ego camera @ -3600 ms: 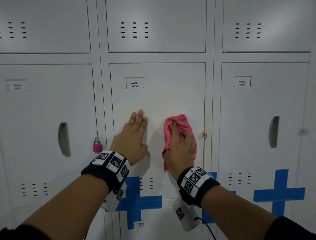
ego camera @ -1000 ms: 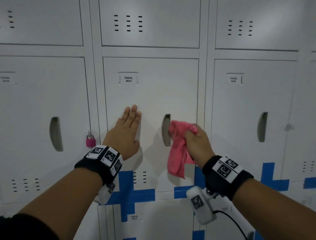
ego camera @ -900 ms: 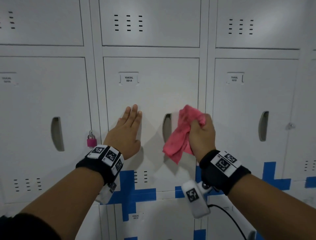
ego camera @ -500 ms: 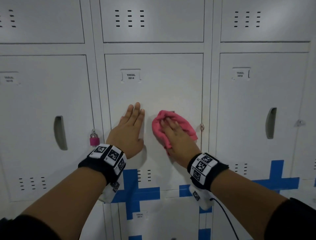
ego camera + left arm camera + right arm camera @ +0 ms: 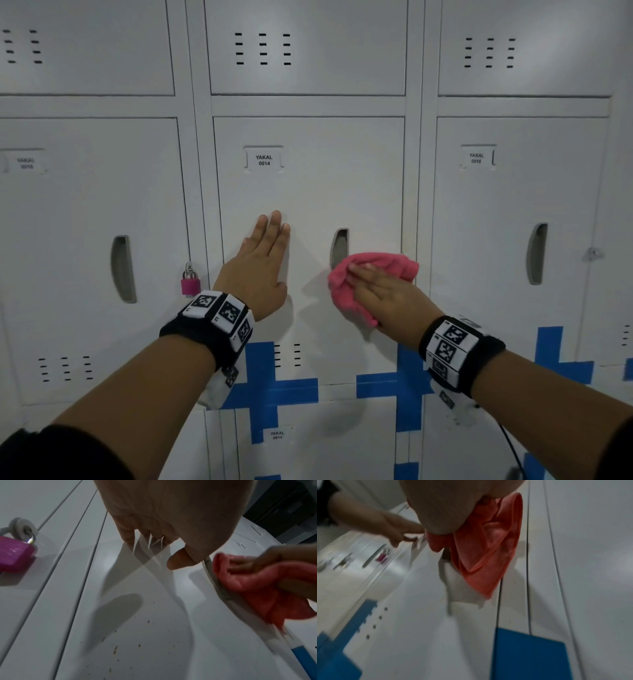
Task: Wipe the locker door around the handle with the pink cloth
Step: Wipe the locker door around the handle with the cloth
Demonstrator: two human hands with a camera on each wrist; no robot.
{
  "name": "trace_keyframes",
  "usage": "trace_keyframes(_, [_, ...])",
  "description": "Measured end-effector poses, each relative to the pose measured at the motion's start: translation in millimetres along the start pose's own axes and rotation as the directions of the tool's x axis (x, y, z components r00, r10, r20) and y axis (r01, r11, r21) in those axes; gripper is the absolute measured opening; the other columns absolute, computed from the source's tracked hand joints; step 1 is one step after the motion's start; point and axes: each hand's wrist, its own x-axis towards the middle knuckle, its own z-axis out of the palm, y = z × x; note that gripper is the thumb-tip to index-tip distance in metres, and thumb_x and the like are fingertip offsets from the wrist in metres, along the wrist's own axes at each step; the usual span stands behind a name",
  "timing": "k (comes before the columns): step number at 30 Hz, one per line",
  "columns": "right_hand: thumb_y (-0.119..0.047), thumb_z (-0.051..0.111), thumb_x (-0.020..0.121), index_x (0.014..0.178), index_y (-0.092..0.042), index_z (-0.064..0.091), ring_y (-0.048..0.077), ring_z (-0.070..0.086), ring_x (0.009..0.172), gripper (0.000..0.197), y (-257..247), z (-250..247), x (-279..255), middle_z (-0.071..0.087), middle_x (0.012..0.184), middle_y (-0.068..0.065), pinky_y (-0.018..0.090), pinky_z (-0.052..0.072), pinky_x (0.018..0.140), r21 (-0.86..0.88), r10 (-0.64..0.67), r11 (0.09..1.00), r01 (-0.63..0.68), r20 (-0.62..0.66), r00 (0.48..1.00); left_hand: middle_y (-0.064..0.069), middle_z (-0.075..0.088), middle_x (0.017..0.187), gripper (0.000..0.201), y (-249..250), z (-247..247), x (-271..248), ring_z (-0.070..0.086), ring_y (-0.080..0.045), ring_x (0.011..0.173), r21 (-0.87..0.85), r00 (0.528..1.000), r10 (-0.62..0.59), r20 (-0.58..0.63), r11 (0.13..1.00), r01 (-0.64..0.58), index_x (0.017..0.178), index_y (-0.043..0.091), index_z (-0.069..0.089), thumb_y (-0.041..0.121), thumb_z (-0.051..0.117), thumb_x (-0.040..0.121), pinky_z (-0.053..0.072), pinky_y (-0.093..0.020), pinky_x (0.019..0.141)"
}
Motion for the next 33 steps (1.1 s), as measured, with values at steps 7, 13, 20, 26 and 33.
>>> trace_keyframes(7, [-0.002,0.082,0.067,0.127,0.013,0.053,0.033,0.043,0.133,0.068,0.3,-31.1,44.3,0.053,0.136,0.027,0.037,0.016,0.12,0.005,0.218,0.975,-0.223,-0.241,0.946,-0.002,-0.027,0.157,0.09,-1.9,5.5,2.6,-0.023,-0.02,0.145,-0.008,1.0,0.011,0.002,1.0,-0.011,0.15,0.017,-0.014,0.029,0.049,0.087,0.014,-0.042,0.121])
trace_keyframes(13, [0.001,0.06,0.087,0.126,0.009,0.056,0.032,0.045,0.127,0.039,-4.1,-22.9,58.0,0.064,0.122,0.02,0.04,0.038,0.11,0.22,0.518,0.851,-0.478,-0.508,0.689,-0.003,-0.029,0.156,0.089,-0.4,1.3,1.7,-0.024,-0.02,0.145,0.011,1.0,0.009,0.026,1.0,-0.009,0.15,0.016,-0.015,0.028,0.048,0.088,0.008,-0.039,0.122])
trace_keyframes(20, [-0.014,0.079,0.071,0.126,0.006,0.057,0.033,0.04,0.137,0.062,-23.1,5.7,35.9,0.056,0.136,0.021,0.039,0.019,0.119,-0.064,0.251,0.965,-0.253,-0.034,0.967,0.0,-0.031,0.156,0.091,-0.1,2.0,0.9,-0.026,-0.018,0.144,0.004,1.0,0.005,0.031,1.0,-0.005,0.15,0.017,-0.017,0.027,0.049,0.087,0.009,-0.039,0.122])
trace_keyframes(26, [-0.018,0.053,0.083,0.108,0.007,0.063,0.036,0.055,0.121,0.037,-42.4,6.0,40.1,0.068,0.11,0.023,0.044,0.036,0.112,-0.177,0.268,0.955,-0.238,0.175,0.947,0.0,-0.029,0.156,0.09,-0.2,0.1,0.0,-0.023,-0.018,0.145,0.018,1.0,0.004,0.025,1.0,-0.005,0.15,0.017,-0.015,0.027,0.048,0.087,0.012,-0.038,0.121])
trace_keyframes(33, [-0.023,0.048,0.092,0.092,-0.017,0.057,0.019,0.048,0.103,0.011,-47.1,-29.1,66.4,0.054,0.079,-0.005,0.027,0.031,0.086,-0.234,0.171,0.968,-0.088,0.366,0.915,0.002,-0.029,0.156,0.088,-0.9,-5.2,-0.1,-0.022,-0.015,0.145,0.012,0.999,0.003,0.042,1.0,-0.004,0.15,0.019,-0.014,0.026,0.047,0.087,0.018,-0.036,0.12])
